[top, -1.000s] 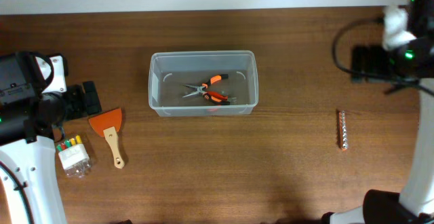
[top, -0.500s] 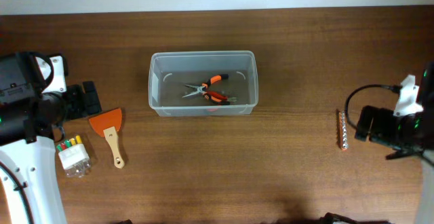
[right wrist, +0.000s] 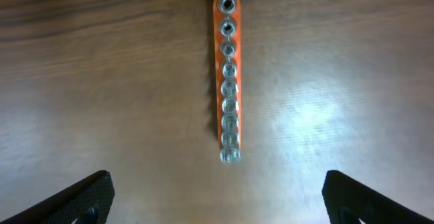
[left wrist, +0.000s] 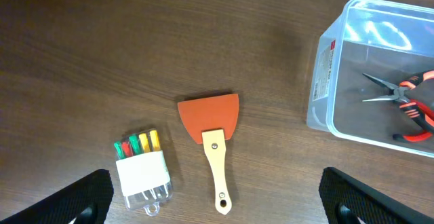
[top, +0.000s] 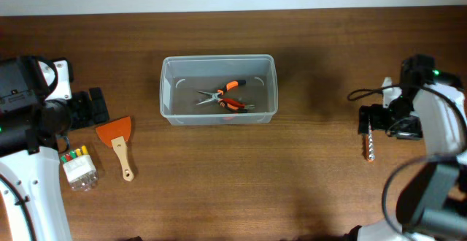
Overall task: Pack container
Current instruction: 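Move the right gripper over the orange socket rail and grasp it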
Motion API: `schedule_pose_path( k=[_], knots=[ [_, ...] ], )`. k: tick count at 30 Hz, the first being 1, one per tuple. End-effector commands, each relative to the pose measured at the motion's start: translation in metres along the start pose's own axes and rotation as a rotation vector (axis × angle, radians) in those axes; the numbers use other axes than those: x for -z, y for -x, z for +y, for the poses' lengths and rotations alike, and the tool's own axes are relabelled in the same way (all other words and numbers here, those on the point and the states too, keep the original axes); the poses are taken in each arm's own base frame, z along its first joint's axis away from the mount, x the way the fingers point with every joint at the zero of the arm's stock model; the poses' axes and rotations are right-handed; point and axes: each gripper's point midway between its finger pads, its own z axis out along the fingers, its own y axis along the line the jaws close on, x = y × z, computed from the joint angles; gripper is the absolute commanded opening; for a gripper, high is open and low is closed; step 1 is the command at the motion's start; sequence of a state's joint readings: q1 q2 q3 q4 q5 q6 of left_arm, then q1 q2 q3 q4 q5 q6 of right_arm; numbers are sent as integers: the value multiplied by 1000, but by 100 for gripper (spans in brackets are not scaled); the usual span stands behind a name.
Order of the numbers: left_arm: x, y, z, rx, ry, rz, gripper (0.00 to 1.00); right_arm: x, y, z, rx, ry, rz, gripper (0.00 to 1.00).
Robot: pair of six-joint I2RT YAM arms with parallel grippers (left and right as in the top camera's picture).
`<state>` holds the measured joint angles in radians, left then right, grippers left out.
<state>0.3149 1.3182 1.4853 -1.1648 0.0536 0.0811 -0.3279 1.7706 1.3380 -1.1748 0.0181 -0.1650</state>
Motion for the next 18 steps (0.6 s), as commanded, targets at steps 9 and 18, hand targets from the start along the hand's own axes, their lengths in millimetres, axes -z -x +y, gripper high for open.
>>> schedule_pose_path(
  k=[9,18],
  knots=[
    [7,5,-1,13,-7,-23,99,-58,9,-8,36,-9,99,99],
    [7,2,1,6,3,-8,99,-84,-1,-11,27,-17,150,99]
  ],
)
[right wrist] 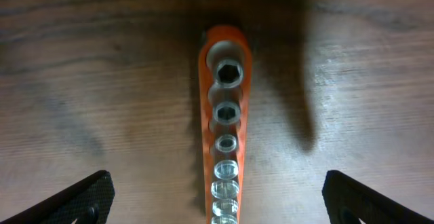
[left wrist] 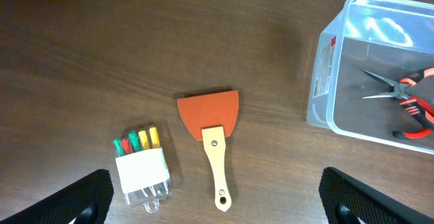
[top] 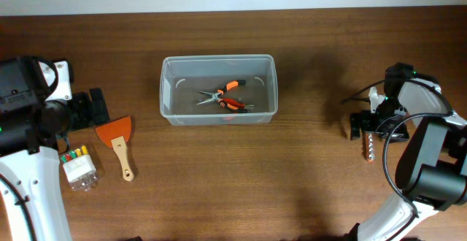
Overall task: Pack container
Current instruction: 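Move the right gripper over the orange socket rail and grasp it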
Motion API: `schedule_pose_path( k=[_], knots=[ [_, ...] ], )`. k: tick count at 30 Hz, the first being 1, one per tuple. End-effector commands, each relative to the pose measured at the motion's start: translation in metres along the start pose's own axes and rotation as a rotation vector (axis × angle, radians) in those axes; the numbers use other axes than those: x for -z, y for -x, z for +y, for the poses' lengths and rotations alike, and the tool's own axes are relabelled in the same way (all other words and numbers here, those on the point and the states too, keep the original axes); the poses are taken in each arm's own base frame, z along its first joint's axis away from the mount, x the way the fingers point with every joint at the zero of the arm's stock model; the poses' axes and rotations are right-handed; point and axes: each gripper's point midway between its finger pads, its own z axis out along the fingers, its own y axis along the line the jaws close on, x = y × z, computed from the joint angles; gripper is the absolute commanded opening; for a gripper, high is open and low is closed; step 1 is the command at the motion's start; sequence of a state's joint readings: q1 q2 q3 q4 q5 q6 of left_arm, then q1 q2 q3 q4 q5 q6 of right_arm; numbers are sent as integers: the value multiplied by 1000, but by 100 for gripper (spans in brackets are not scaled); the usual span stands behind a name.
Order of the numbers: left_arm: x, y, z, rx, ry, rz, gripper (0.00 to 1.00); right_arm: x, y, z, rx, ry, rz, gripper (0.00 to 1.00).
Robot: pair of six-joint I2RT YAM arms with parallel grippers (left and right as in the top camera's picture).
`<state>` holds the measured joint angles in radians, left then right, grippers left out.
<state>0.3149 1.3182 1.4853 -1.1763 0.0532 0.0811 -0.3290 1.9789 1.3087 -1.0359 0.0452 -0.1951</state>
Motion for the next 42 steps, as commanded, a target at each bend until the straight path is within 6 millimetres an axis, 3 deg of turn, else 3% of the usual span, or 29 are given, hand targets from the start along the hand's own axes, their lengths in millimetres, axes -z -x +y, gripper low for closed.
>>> schedule_pose_path(
  k=[1,6,18,22,42],
  knots=[
    [7,4,2,6,8,-18,99,-18,-13,-4,-9,-7,50,99],
    [7,3,2,6,11,-15,99,-28,-18,-2,-31,-3,54,98],
    [7,3,2,6,10,-14,99,-29,-18,3,-40,23,50,64],
    [7,2,2,6,10,-12,99,-29,-18,3,-44,22,50,44],
    [7,2,2,6,10,-11,99,-29,-14,2,-57,20,37,11]
  ],
)
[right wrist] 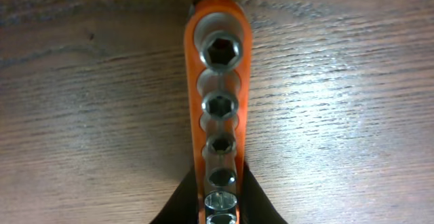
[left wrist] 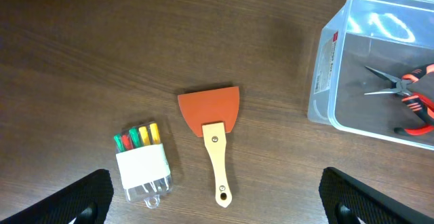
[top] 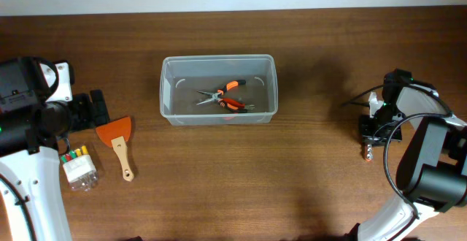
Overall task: Pack container
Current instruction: 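Move the right gripper over the orange socket rail and grasp it, then lift the socket rail and carry it over the container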
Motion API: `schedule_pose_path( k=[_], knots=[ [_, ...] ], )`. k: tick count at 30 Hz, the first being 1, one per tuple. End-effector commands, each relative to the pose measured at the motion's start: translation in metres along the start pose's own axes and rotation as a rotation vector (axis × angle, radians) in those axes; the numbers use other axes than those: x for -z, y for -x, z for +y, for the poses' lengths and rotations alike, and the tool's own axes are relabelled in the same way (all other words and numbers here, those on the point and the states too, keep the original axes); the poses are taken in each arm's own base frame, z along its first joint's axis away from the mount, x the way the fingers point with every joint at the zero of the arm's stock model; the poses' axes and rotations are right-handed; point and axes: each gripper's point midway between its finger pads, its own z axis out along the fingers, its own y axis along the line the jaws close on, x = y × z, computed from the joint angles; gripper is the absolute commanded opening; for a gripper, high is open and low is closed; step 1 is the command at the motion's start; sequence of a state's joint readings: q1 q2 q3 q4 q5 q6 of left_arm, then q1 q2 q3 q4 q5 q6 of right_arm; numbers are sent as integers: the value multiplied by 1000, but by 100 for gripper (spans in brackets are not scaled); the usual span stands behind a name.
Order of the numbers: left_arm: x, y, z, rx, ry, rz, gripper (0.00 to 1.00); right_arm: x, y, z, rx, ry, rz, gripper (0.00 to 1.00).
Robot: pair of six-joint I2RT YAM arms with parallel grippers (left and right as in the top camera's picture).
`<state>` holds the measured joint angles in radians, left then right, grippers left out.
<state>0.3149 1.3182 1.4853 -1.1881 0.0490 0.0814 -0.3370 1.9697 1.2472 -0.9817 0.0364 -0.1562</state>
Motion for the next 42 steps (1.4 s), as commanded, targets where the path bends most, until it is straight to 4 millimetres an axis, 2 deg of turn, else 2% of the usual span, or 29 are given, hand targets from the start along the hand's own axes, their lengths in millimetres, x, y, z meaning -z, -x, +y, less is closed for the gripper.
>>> schedule_pose_path(
  k=[1,2,6,10,14,17,21,23,25,27,30,34,37,42],
  knots=[
    [7,5,1,6,6,-23,99,-16,-8,1,-11,9,39,9],
    [7,5,1,6,7,-23,99,-14,-6,1,-14,8,36,4],
    [7,5,1,7,6,-23,99,-4,1,0,-45,11,20,4],
    [7,5,1,6,7,-24,99,23,13,5,-44,52,2,4],
    [7,5,1,6,7,-24,99,74,33,15,-13,65,-57,4],
    [7,5,1,7,7,-24,99,129,53,32,45,49,-154,4],
    [7,5,1,7,7,-24,99,205,73,78,208,28,-327,4],
    [7,5,1,7,7,-24,99,240,77,111,341,17,-420,4],
    [7,5,1,7,7,-24,99,271,77,154,509,6,-523,4],
    [7,5,1,7,7,-24,99,289,71,193,681,-8,-592,4],
    [7,5,1,7,7,-24,99,292,55,252,974,-36,-637,4],
    [7,5,1,7,6,-24,99,274,37,307,1216,-37,-619,4],
    [7,5,1,7,6,-23,99,251,25,338,1366,-19,-570,4],
    [7,5,1,6,6,-23,99,200,25,364,1440,11,-446,4]
  ],
)
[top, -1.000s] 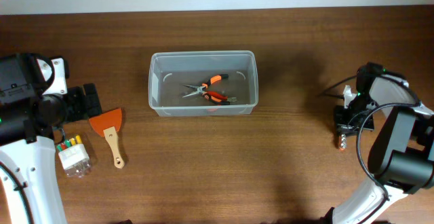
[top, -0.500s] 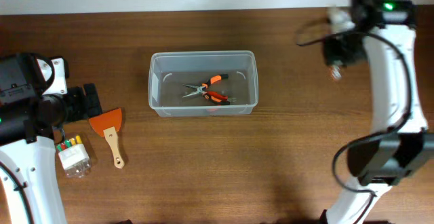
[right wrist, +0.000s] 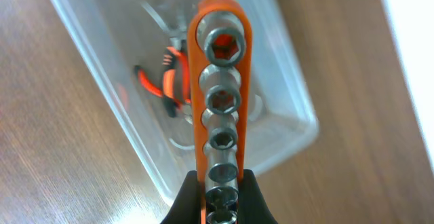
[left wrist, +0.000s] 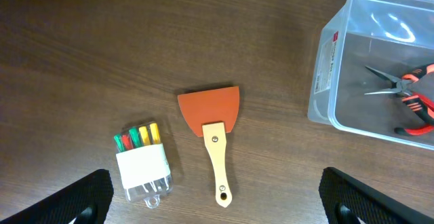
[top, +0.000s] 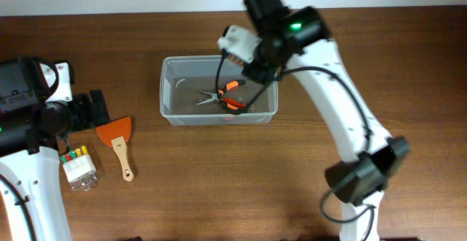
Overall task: Pack container
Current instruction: 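Lift the socket rail and carry it over the container, then open the right gripper to drop the rail and withdraw upward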
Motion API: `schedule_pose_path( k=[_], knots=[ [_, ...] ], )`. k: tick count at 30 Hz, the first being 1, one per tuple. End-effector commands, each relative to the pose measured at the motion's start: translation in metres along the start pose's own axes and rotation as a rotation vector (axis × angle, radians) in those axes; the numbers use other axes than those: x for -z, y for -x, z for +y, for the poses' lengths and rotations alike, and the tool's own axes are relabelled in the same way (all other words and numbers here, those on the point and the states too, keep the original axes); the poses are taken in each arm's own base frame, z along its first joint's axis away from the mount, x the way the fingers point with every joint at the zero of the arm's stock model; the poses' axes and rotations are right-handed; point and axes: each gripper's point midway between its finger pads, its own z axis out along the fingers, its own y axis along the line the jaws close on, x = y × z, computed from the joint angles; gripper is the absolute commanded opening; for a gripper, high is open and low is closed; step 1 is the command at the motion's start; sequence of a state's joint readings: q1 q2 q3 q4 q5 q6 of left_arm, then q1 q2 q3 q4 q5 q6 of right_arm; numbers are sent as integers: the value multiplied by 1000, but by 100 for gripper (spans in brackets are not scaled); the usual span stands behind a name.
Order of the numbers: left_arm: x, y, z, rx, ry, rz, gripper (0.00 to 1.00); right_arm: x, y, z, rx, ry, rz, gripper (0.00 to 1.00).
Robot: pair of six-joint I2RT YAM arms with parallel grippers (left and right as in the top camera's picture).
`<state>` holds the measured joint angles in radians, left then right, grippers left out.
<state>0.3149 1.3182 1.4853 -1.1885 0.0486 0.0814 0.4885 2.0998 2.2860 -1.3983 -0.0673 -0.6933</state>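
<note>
A clear plastic container (top: 166, 88) stands at the table's middle back, with orange-handled pliers (top: 222, 95) inside. My right gripper (right wrist: 220, 183) is shut on an orange socket rail (right wrist: 220, 81) and holds it in the air over the container's wall (right wrist: 135, 136), above the pliers (right wrist: 166, 88). In the overhead view that gripper (top: 252, 64) hangs over the container's right half. My left gripper (left wrist: 217, 210) is open at the far left, above an orange scraper (left wrist: 211, 125) and a small case of coloured bits (left wrist: 142, 163).
The scraper (top: 117, 142) and bit case (top: 79, 169) lie on the wood to the left of the container. The right arm reaches across the table from the right front. A pale wall runs along the table's back edge.
My right gripper, then shut on the socket rail lying on the table at the far right, now holds it in the air over the container. The left arm has not moved.
My right gripper stood open above the socket rail at the table's right side, then closer to it and still open. Then it was shut on the rail on the table. Now the rail is over the container. The left gripper stayed open throughout.
</note>
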Motion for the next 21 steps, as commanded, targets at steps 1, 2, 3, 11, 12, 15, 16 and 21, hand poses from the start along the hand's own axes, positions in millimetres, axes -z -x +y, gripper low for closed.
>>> schedule_pose_path(
  k=[1,2,3,11,12,15,16,21],
  knots=[
    [7,5,1,7,5,-23,99,-45,1,14,58,111,32,4],
    [7,5,1,7,6,-23,99,-56,1,18,55,141,37,4],
    [7,5,1,7,6,-23,99,-66,0,21,51,168,46,4],
    [7,5,1,7,5,-23,99,-119,-15,25,31,238,120,4],
    [7,5,1,7,6,-23,99,-124,-18,24,26,244,128,4],
    [7,5,1,7,5,-23,99,-130,-23,22,2,269,125,4],
    [7,5,1,7,6,-23,99,-132,-25,21,-8,279,121,5],
    [7,5,1,7,6,-23,99,-134,-31,15,-56,320,91,14]
  ],
)
